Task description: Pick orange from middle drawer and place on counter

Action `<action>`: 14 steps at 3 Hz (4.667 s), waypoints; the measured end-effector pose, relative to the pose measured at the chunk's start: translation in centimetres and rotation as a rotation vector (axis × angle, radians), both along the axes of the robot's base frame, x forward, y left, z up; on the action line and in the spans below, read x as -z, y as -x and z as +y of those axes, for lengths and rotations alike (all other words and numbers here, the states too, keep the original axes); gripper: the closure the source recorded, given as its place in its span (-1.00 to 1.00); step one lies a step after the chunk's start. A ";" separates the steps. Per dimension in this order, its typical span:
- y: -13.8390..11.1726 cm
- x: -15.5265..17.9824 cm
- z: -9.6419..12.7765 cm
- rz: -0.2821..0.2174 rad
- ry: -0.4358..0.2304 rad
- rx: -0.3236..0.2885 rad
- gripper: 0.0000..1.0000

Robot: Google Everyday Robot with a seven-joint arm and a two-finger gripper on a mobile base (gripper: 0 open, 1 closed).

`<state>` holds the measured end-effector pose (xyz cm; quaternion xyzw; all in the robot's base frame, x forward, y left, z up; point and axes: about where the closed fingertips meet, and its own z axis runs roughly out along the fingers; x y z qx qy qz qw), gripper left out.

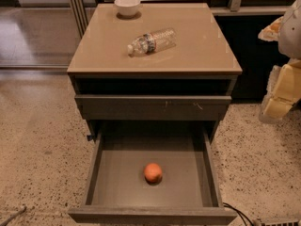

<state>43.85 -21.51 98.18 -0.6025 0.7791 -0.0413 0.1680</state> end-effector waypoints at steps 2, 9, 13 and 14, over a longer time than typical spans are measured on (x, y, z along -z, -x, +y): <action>0.4 2.6 0.9 0.002 -0.005 -0.054 -1.00; 1.4 18.8 6.3 0.064 0.005 -0.079 -1.00; -1.7 29.8 9.2 0.122 0.079 -0.220 -1.00; -2.0 32.1 9.5 0.109 0.045 -0.206 -1.00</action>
Offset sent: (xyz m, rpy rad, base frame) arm -0.0093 0.0160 -0.0741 0.0147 0.0363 0.1185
